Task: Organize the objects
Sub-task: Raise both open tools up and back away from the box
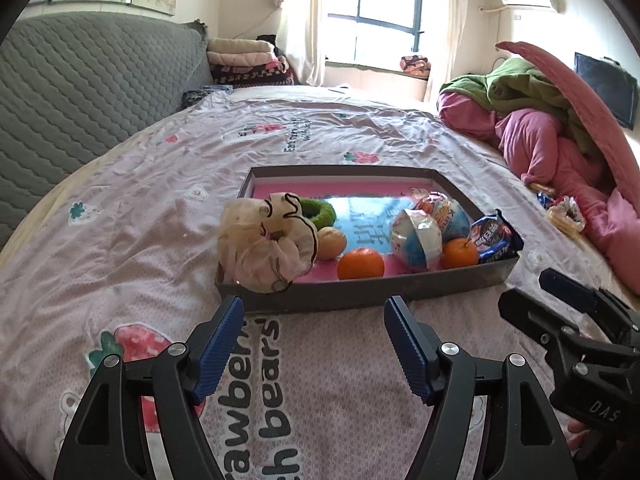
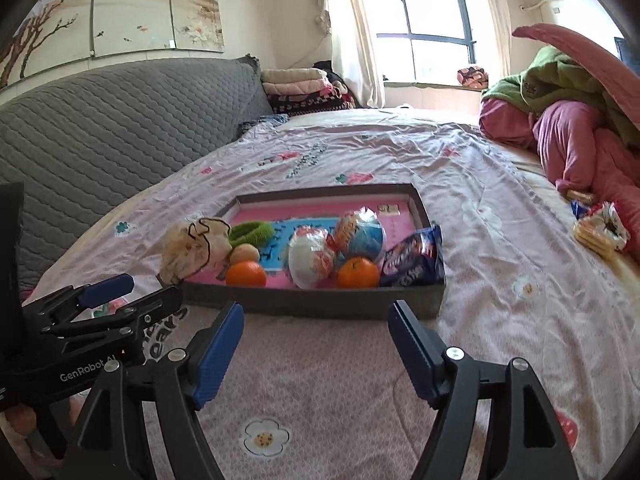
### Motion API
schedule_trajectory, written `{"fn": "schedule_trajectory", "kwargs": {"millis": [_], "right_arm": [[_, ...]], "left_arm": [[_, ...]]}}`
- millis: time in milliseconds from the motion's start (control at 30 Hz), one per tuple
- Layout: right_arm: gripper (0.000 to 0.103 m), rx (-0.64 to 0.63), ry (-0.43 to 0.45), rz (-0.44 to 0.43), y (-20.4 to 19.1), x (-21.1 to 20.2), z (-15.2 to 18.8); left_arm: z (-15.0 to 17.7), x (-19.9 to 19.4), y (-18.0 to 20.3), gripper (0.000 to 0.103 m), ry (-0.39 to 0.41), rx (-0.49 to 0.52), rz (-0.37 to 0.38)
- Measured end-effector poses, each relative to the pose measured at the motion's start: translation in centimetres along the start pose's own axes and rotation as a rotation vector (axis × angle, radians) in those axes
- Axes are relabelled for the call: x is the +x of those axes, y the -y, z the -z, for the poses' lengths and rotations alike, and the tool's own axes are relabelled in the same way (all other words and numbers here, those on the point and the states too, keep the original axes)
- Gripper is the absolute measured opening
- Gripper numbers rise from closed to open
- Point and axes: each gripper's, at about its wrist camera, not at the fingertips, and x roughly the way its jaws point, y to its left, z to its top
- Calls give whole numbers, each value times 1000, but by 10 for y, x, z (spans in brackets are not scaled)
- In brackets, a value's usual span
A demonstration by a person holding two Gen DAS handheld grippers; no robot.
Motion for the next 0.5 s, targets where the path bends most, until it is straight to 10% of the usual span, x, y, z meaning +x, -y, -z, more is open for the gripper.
{"fn": "schedule_trajectory", "kwargs": {"millis": [500], "right_arm": [[74, -43, -58, 34, -8, 13, 22]], "left_arm": [[24, 7, -1, 74, -49, -41, -7]]}}
